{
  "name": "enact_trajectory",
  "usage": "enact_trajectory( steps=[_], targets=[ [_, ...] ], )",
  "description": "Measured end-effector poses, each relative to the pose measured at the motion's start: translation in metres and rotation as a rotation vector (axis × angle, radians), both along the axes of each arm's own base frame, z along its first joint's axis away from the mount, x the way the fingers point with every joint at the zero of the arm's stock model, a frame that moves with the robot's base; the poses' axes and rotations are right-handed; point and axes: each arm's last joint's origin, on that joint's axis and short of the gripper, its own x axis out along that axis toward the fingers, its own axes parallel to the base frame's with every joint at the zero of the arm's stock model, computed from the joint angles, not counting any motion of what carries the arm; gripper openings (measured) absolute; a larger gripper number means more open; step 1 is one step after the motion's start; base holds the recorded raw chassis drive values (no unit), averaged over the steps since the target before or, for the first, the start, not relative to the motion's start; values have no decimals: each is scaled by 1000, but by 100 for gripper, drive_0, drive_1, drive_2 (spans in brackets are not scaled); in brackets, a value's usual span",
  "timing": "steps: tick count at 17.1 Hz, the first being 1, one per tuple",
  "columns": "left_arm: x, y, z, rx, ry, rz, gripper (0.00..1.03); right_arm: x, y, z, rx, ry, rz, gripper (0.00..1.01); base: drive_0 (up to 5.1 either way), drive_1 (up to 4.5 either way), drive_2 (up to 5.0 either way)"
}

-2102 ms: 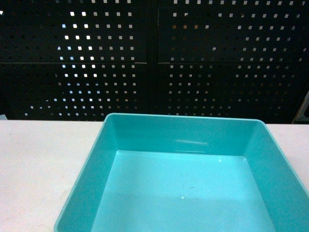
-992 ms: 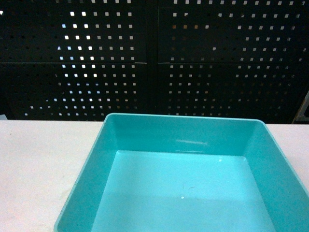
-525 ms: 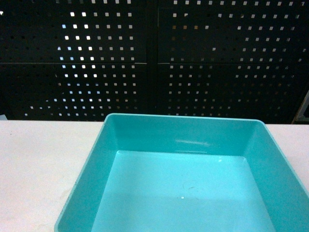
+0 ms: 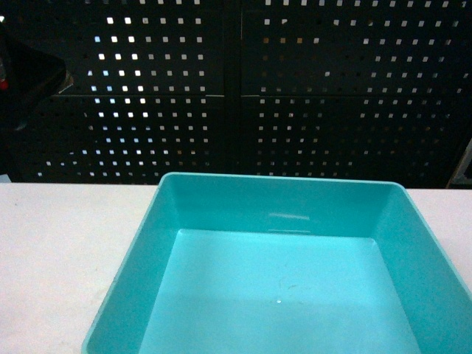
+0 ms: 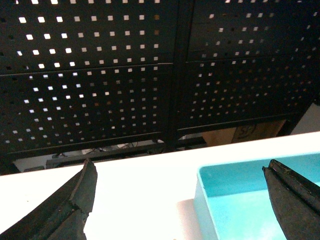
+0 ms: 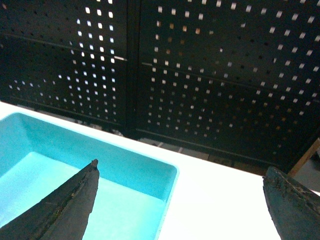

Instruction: Stack blue boxes stably on right

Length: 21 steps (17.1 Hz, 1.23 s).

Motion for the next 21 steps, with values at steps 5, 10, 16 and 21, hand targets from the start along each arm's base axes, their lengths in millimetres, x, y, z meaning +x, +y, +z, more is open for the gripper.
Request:
enact_trajectory(
  steps=[5,10,16,21],
  targets=[
    [25,-4,3,13,55,-8,98,31,4,-7,-34,106,2,98,0,0,0],
    [58,-24,0,44,175,-70,98,70,12,-18,-89,218,12,98,0,0,0],
    [65,-82,-68,165,449,-79,98,73,6,-92,-130,456,10,98,0,0,0],
    [62,-83,-82,66,546,-32,98,65,5,-107,-119,501,2,91,0,0,0]
  ],
)
